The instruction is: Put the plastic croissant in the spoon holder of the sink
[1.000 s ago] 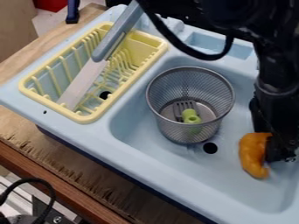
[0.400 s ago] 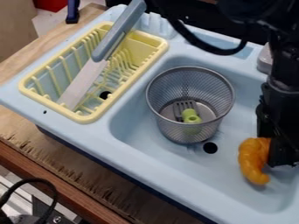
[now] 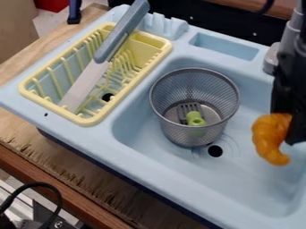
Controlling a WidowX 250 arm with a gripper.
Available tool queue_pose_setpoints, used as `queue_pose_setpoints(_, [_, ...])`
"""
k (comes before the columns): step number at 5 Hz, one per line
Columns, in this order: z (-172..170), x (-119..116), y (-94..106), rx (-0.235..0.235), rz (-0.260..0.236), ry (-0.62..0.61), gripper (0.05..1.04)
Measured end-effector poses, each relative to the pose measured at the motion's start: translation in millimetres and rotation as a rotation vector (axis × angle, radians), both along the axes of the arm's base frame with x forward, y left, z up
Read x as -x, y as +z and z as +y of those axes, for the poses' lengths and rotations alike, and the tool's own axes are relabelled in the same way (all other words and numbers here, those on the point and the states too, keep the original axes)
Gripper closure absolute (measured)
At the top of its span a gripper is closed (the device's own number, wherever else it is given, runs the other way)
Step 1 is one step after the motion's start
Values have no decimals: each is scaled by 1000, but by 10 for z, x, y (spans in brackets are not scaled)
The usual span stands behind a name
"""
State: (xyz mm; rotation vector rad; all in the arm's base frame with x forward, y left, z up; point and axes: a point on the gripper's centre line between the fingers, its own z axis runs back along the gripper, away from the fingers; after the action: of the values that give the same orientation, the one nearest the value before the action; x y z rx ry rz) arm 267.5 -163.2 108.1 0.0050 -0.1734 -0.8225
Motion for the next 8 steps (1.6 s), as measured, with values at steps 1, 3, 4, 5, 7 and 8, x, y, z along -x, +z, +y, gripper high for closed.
queue_pose_setpoints(1, [108,-30,250,30,-62,50,547])
queue_pose_setpoints(3, [653,-261,403,-10,-149,355,547])
queue_pose_setpoints(4, [947,-401,430,-45,-176,539,547])
queue_pose_setpoints(5, [1123,-508,425,-34,-183,687,547])
queue_pose_setpoints(7, [1377,-756,467,52,-226,994,547])
queue_pose_setpoints(8, [1419,-889,405,40,-252,1082,547])
